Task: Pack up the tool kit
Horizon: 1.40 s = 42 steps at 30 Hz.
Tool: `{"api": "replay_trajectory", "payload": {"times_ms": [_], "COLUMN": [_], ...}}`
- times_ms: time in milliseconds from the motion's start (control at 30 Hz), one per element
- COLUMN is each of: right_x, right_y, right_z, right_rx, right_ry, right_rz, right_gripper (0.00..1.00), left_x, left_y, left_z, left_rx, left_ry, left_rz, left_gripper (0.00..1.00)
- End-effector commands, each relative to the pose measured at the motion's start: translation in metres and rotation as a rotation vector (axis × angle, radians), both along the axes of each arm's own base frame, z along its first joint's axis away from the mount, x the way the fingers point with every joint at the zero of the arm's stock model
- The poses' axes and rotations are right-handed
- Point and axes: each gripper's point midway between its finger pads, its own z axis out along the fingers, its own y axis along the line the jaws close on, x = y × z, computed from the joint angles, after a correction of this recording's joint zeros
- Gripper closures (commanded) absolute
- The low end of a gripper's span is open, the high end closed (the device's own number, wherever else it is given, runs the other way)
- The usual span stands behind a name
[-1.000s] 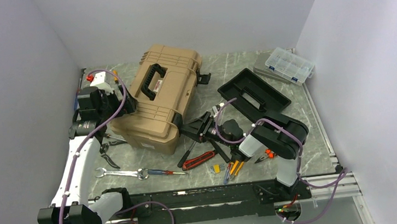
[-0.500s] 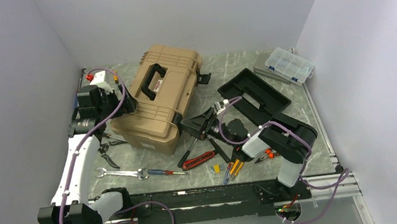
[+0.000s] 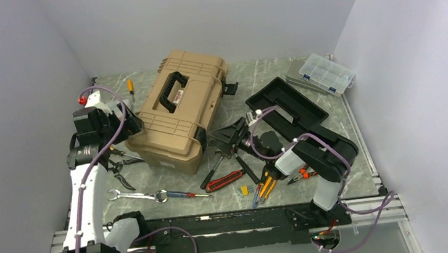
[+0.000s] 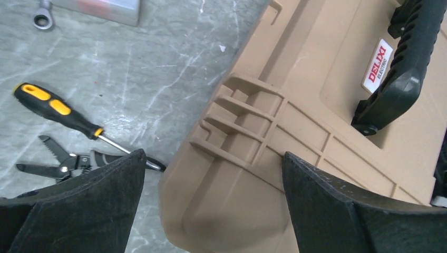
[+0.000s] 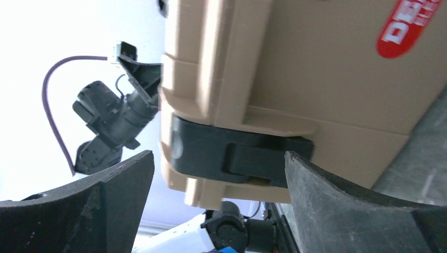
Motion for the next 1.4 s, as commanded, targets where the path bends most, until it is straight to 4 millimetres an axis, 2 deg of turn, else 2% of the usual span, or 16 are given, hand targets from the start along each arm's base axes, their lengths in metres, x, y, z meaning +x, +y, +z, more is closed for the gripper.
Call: {"api": "replay_trajectory", "payload": {"times_ms": [0, 100, 200, 333, 500, 800, 1067, 1267, 1367], "right_x": [-0.005, -0.003, -0.002, 0.0, 0.004, 0.007, 0.004, 0.005, 0.005], "right_y": [-0.001, 0.0, -0.003, -0.011, -0.015, -0.02, -0.019, -0.017, -0.016], "right_z": [0.009, -0.004, -0.007, 0.001, 0.006, 0.019, 0.032, 0.046, 0.062], "right_rx": [0.098, 0.102, 0.088, 0.091, 0.098, 0.127, 0.173, 0.213, 0.242], "right_ry": [-0.061, -0.033, -0.039, -0.067, -0.083, -0.097, -0.076, -0.083, -0.115], "right_rz": [0.02, 0.025, 0.012, 0.006, 0.0, 0.006, 0.038, 0.054, 0.06], "right_gripper": [0.07, 0.1, 0.1, 0.07, 0.09, 0.1, 0.12, 0.25, 0.32], "left_x": [-0.019, -0.021, -0.027, -0.033, -0.047, -0.063, -0.069, -0.073, -0.076], "left_y": [-0.017, -0.033, -0.054, -0.075, -0.106, -0.119, -0.135, -0.147, -0.151], "left_z": [-0.068, -0.08, -0.087, -0.084, -0.075, -0.076, -0.08, -0.077, -0.079], "left_rx": [-0.114, -0.207, -0.32, -0.386, -0.396, -0.404, -0.438, -0.462, -0.469], "left_ry": [0.272, 0.288, 0.27, 0.243, 0.227, 0.249, 0.259, 0.264, 0.272], "left_rz": [-0.066, -0.1, -0.127, -0.147, -0.22, -0.274, -0.33, -0.384, -0.395], "left_gripper": [0.01, 0.01, 0.03, 0.05, 0.06, 0.07, 0.1, 0.13, 0.14]}}
